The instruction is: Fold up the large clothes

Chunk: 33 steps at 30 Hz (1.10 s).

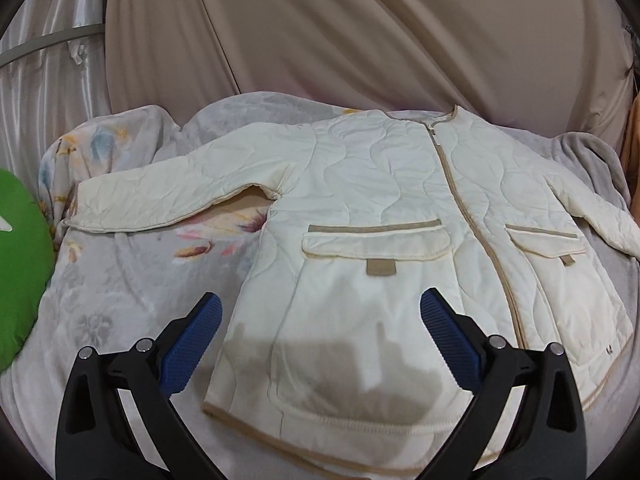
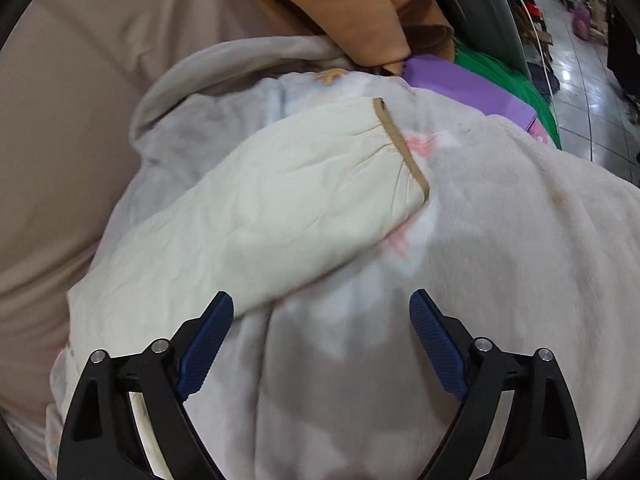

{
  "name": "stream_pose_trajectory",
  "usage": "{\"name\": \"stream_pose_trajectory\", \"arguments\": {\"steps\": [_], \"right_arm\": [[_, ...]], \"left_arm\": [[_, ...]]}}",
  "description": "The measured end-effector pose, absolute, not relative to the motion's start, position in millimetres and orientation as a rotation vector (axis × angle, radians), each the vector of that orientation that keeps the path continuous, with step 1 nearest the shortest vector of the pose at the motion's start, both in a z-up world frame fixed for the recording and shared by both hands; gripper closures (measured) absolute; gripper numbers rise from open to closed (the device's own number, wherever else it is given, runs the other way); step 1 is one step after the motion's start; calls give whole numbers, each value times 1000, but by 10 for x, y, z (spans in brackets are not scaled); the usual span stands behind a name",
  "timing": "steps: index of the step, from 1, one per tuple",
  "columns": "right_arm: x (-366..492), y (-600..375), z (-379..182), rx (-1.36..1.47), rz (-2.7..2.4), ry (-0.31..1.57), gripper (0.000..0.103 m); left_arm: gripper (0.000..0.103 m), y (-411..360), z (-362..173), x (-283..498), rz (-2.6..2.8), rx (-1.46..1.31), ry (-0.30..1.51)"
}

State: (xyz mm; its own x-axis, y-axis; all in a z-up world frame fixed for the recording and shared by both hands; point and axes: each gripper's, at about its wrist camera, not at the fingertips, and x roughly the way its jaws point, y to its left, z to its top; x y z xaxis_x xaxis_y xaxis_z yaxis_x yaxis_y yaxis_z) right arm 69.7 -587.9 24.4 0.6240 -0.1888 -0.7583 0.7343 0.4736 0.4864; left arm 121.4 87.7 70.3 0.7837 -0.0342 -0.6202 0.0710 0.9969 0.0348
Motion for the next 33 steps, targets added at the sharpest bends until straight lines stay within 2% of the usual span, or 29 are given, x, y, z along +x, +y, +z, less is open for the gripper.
{"name": "stream_pose_trajectory", "arguments": {"steps": [2, 3, 5, 6, 7, 12, 16, 19, 22, 27, 30, 32, 33], "right_arm": [[803, -6026, 114, 958, -619, 699, 27], [842, -6075, 76, 978, -626, 690, 34], [948, -6133, 93, 975, -623, 664, 60], [1033, -6139, 127, 967, -607, 666, 80], [1112, -6115, 194, 949, -610, 661, 91], [1673, -5498, 1108, 701, -482, 518, 94], [2291, -4308, 1914, 436, -199, 429, 94], [2703, -3330, 2142, 293, 31, 435, 94], [3030, -2505, 2069, 188, 200, 478, 94], [3483, -1293, 1420, 5, 397, 655, 92], [3470, -870, 1049, -108, 437, 738, 79], [3340, -836, 1008, -131, 456, 734, 76], [3191, -940, 1053, -127, 458, 706, 71]], "left_arm": [[6, 879, 674, 1344, -69, 37, 701], [6, 888, 653, 1422, -82, 21, 719], [6, 899, 631, 1538, -101, 4, 730], [6, 896, 629, 1579, -102, 6, 729], [6, 893, 628, 1624, -97, 12, 726], [6, 859, 679, 1808, -78, 24, 702], [6, 838, 735, 1965, -96, -21, 713], [6, 835, 793, 2066, -121, -68, 712], [6, 841, 850, 2149, -144, -106, 699], [6, 876, 903, 2393, -200, -186, 708], [6, 890, 852, 2665, -257, -264, 747], [6, 892, 761, 2871, -291, -321, 801], [6, 890, 712, 2949, -299, -344, 822]]}}
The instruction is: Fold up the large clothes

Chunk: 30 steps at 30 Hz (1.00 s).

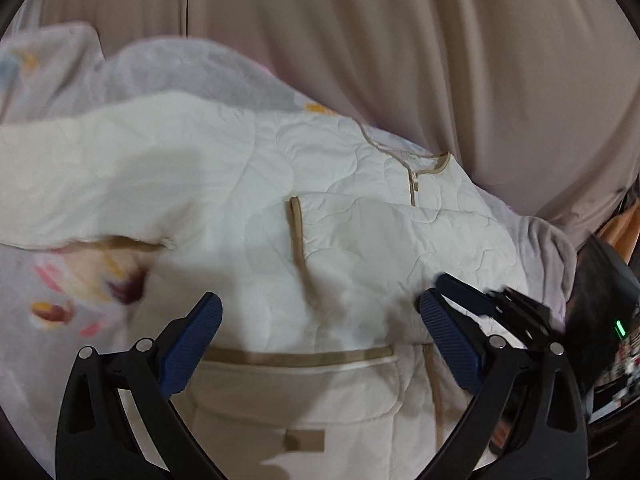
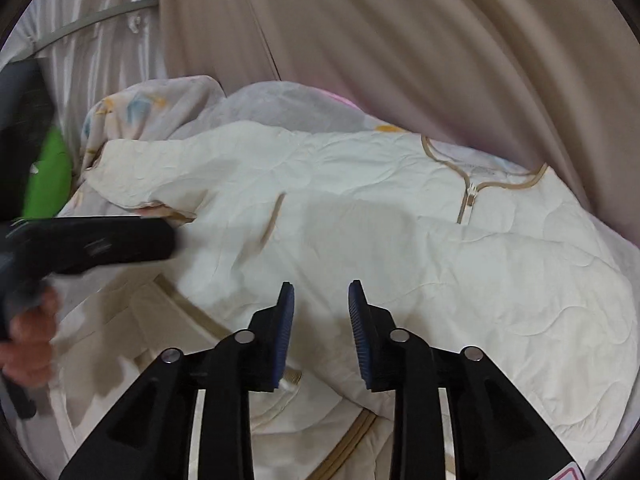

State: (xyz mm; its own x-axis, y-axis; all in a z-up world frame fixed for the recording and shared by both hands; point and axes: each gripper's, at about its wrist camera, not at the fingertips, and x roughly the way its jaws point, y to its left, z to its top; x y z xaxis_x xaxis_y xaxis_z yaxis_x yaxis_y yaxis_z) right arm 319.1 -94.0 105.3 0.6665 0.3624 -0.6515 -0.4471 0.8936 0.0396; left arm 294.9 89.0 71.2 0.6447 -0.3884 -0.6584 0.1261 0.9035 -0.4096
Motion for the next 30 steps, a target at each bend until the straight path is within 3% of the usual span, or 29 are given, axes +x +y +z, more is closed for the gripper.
{"name": "stream_pose_trajectory", "arguments": {"steps": [1, 3, 8, 11, 13, 14, 15, 22, 26, 30], "right_arm": [[3093, -1062, 1124, -112, 454, 679, 61], [2914, -1396, 1233, -70, 427, 628, 54], [2551, -2678, 1194, 68, 152, 622, 46], [2477, -3323, 1004, 190, -11, 679, 44], [2405, -3621, 838, 264, -64, 715, 44], [2379, -3670, 784, 276, -74, 727, 44], [2347, -3696, 735, 279, -76, 735, 44], [2395, -3356, 608, 278, 114, 787, 51], [2718, -3276, 400, 326, 155, 870, 51], [2957, -3567, 373, 548, 179, 830, 51]], "left_arm": [[6, 884, 658, 3029, -304, -367, 843], [6, 853, 566, 3116, -326, -394, 870], [7, 641, 248, 3327, -382, -413, 989], [35, 523, 168, 3376, -414, -399, 1008], [75, 436, 209, 3394, -423, -345, 993], [88, 425, 256, 3391, -415, -323, 968], [94, 417, 343, 3406, -415, -301, 938], [96, 694, 984, 3464, -334, -234, 725], [96, 760, 671, 3704, -255, -206, 794], [96, 860, 296, 3824, -235, -231, 859]]}}
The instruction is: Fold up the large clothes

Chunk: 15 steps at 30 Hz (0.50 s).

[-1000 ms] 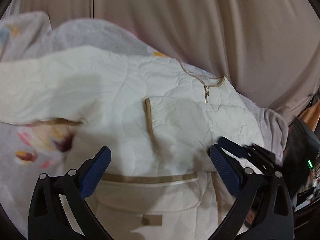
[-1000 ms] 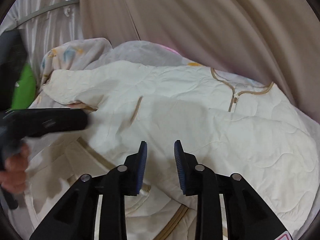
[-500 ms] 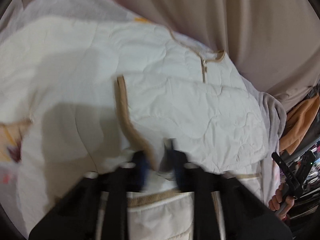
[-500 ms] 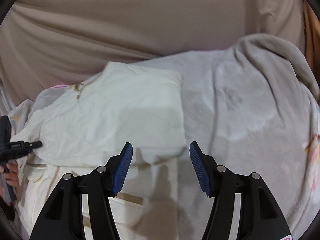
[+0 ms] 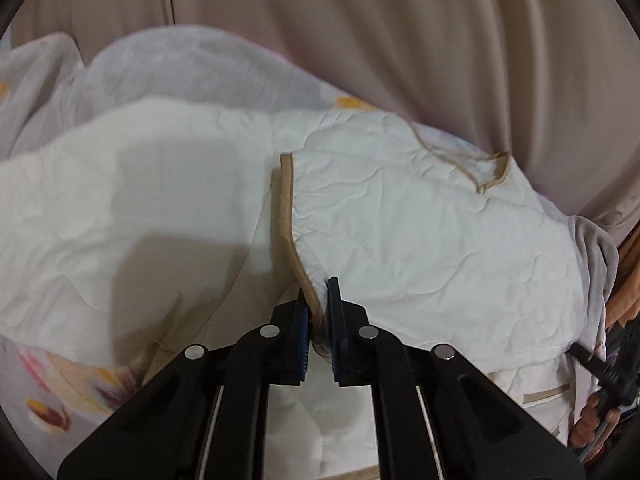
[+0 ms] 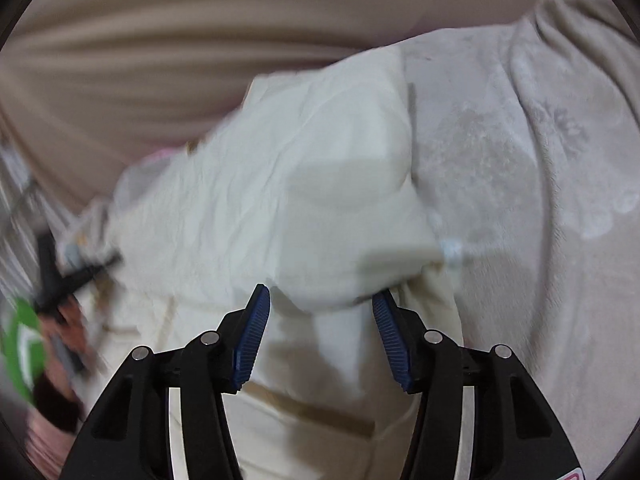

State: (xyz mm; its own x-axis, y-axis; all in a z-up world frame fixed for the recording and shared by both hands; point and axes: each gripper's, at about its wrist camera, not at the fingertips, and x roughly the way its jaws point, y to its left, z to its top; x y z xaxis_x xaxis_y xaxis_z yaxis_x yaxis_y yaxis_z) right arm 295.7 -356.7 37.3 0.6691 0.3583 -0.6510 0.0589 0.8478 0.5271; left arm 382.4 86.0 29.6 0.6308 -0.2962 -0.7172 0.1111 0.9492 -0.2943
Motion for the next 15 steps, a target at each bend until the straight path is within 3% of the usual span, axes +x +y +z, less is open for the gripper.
{"name": "stream_pose_trajectory", "arguments": {"steps": [1, 2, 3, 7, 11, 15], "right_arm": [[3000, -3651, 380, 611, 192, 809, 58], [3020, -3694, 403, 639, 180, 783, 72], [3027, -3715, 453, 628, 155, 763, 95], [2854, -3553, 638, 464, 84, 666, 97], [3075, -3582, 127, 423, 24, 874, 97], [2925, -3491, 411, 324, -29, 849, 90]], "left_arm": [[96, 857, 247, 3836, -234, -232, 862], [96, 846, 218, 3847, -233, -230, 861], [96, 834, 207, 3856, -240, -232, 859], [95, 752, 132, 3845, -261, -198, 854], [94, 649, 13, 3826, -260, -143, 852], [93, 700, 140, 3732, -266, -131, 825]]}}
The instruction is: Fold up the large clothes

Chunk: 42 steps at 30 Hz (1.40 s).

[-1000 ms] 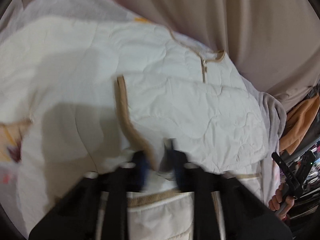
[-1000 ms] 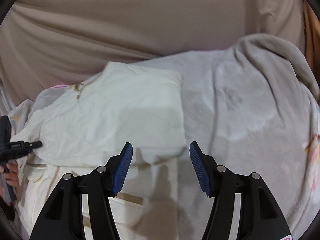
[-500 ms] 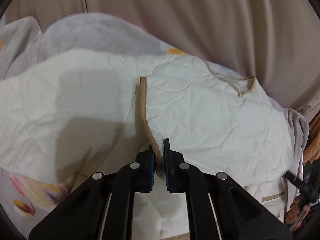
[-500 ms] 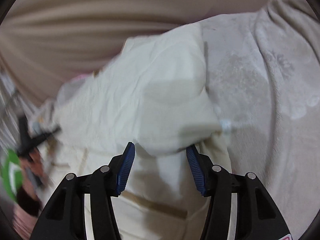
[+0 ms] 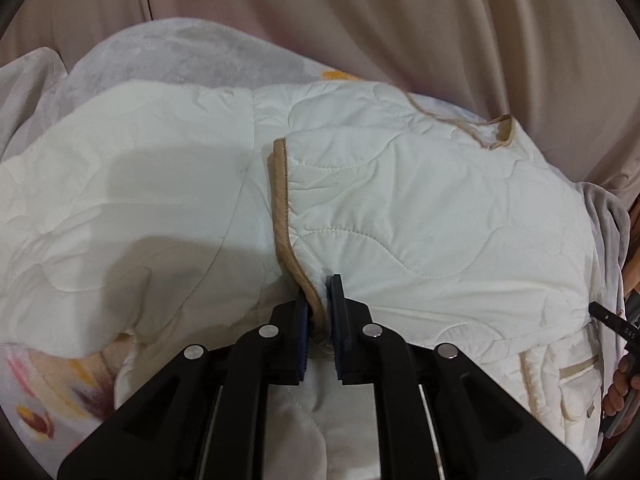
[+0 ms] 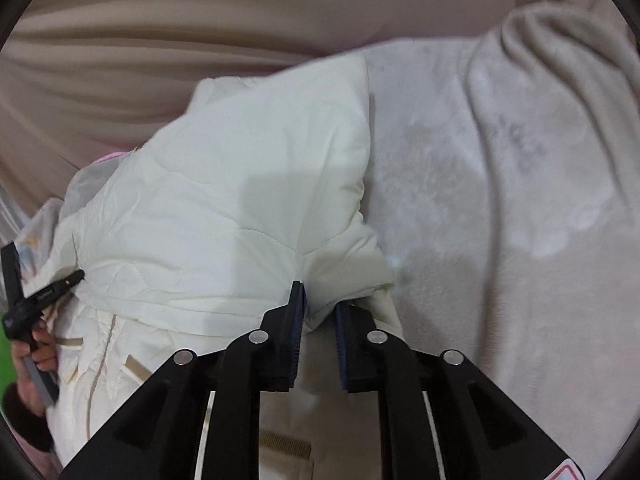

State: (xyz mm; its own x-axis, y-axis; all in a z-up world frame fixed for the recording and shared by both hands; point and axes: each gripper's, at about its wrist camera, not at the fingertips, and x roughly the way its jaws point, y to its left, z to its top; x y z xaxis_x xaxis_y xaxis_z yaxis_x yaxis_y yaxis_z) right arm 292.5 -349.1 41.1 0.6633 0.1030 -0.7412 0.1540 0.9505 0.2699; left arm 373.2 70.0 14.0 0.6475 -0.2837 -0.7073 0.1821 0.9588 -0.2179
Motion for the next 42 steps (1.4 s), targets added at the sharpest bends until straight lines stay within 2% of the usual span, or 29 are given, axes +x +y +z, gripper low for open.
{"name": "stream_pose_trajectory", "arguments": {"steps": [3, 5, 8, 11, 15, 21, 24, 27, 29, 31, 32, 33, 34, 35, 36, 37, 39, 42], "right_arm": [[2751, -3432, 675, 245, -69, 807, 87], [2689, -3370, 868, 162, -110, 752, 81], [2681, -3336, 1167, 77, -164, 660, 80], [2985, -3238, 1329, 120, -83, 632, 82], [3512, -3073, 1279, 173, 18, 619, 84], [4133, -3175, 695, 209, -68, 711, 87], [4181, -3399, 392, 227, -92, 715, 91], [4167, -3459, 376, 272, -77, 707, 91], [4110, -3404, 440, 249, -124, 711, 89], [3935, -3416, 554, 272, -138, 727, 80], [3774, -3425, 620, 286, -126, 742, 80], [3606, -3441, 662, 295, -115, 761, 78], [3400, -3457, 694, 303, -93, 775, 74], [3135, -3488, 722, 309, -61, 791, 64], [2849, -3523, 726, 304, -44, 817, 58], [2553, -3563, 710, 305, -30, 840, 49], [1981, -3664, 633, 335, 3, 886, 42], [1251, -3778, 447, 426, 29, 945, 35]], "left_arm": [[93, 806, 421, 3560, -299, -160, 772], [92, 860, 656, 3461, -301, -172, 728], [93, 853, 1019, 3362, -282, -161, 626], [92, 644, 1188, 3469, -274, -121, 589], [92, 266, 958, 3798, -248, -57, 666], [92, 136, 210, 4243, -181, -9, 786], [92, 166, 146, 4260, -207, -32, 759], [92, 150, 116, 4295, -201, -33, 759], [90, 175, 176, 4258, -182, -44, 756], [90, 308, 278, 4123, -194, -93, 765], [88, 421, 342, 3987, -229, -125, 783], [81, 510, 390, 3867, -250, -137, 793], [67, 631, 437, 3687, -265, -138, 802], [57, 764, 468, 3496, -276, -137, 812], [41, 945, 486, 3245, -278, -141, 821], [34, 1117, 485, 3005, -275, -147, 823], [24, 1434, 414, 2571, -263, -171, 858], [23, 1818, 185, 2009, -265, -263, 951]]}}
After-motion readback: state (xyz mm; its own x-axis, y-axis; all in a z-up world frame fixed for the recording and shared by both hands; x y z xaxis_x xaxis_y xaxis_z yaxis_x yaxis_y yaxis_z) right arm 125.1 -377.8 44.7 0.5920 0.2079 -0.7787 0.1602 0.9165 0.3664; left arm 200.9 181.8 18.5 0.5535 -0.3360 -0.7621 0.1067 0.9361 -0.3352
